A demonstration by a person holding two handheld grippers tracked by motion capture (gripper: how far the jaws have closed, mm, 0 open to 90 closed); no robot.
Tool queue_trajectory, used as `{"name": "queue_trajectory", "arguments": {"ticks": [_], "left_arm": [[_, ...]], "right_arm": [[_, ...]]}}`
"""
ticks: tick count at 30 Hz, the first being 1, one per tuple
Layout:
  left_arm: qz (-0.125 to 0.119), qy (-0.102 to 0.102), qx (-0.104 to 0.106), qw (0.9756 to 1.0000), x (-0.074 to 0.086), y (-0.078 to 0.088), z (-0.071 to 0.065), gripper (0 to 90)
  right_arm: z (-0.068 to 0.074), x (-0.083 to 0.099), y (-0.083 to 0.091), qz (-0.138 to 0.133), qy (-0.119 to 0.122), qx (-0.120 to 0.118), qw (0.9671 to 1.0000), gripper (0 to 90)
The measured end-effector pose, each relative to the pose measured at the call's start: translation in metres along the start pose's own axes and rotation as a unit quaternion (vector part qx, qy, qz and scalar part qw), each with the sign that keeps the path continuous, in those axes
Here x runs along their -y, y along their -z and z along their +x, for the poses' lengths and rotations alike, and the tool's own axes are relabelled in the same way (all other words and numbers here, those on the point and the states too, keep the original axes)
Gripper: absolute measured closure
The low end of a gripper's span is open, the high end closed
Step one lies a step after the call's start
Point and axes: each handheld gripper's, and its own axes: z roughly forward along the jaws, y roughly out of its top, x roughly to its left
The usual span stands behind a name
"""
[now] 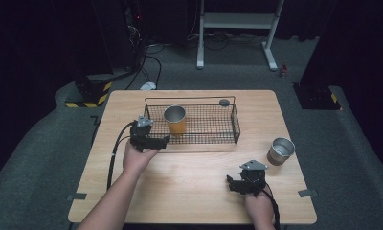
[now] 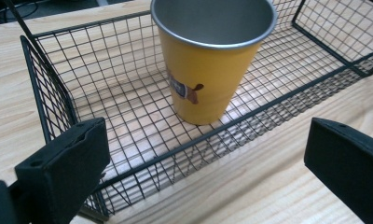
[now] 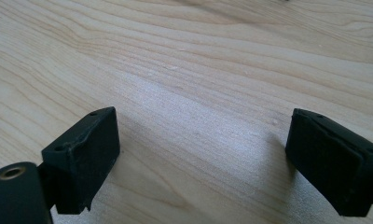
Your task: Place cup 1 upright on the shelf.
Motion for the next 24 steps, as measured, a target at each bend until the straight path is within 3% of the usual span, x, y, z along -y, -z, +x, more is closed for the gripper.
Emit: {"name": "queue_trajectory", "arguments": {"ticks": [13, 24], "left_arm": [[-0.001, -0.006, 0.008, 1.0, 0.012, 0.012, -0.005, 1.0], [0.007, -0.009, 0.011, 0.9999, 0.038, 0.023, -0.002, 1.8]], "right_arm": [[0.0, 0.0, 0.0, 0.0, 0.0, 0.0, 1.0, 9.6], [0.0, 0.0, 0.0, 0.0, 0.002, 0.0, 1.0, 9.6]]}}
